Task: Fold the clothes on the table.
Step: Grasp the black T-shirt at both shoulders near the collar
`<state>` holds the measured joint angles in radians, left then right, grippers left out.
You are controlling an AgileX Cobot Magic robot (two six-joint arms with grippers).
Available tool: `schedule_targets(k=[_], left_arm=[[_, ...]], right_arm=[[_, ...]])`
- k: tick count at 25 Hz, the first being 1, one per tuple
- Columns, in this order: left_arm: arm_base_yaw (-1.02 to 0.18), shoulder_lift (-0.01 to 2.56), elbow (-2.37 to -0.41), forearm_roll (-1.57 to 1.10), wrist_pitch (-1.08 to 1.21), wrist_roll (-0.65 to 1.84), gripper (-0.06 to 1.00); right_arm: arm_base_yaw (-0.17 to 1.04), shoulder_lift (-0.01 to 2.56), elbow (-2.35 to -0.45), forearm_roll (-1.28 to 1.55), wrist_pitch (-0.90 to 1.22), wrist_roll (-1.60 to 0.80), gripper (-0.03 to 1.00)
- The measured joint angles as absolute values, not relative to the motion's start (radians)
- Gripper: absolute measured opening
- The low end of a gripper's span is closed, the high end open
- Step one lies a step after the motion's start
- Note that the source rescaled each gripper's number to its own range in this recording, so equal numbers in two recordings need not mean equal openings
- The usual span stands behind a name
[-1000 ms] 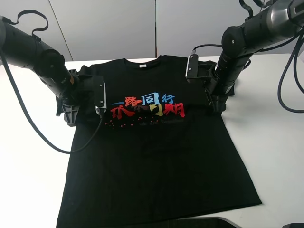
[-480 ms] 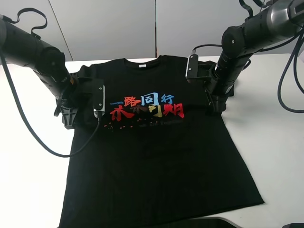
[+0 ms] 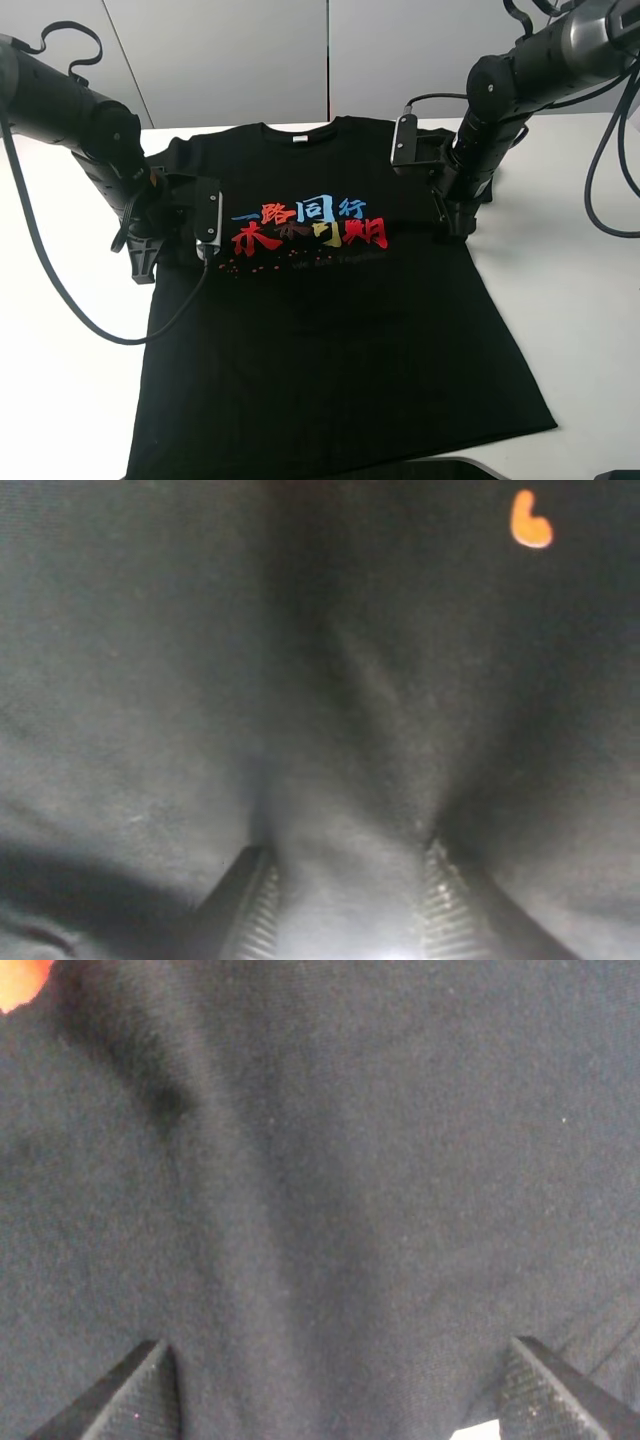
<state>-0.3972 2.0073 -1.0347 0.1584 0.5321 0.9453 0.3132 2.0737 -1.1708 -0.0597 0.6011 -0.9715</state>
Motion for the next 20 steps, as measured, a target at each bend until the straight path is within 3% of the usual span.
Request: schedule_targets(k=[4, 10, 20], left_arm=[[-0.399, 2.007, -1.035, 0.158, 0.532, 0.947, 0.46], [-0.399, 2.007, -1.035, 0.18, 0.507, 0.947, 0.64], [-0.399, 2.042, -1.049, 0.19, 0.536, 0.947, 0.65]], right_arm=[[0.313, 2.074, -1.171, -0.06, 0.601, -0.971, 0.73], [0.313, 2.074, -1.171, -0.06, 0.601, -0.974, 0.73], [0.313, 2.074, -1.171, -0.041, 0.603, -0.974, 0.73]])
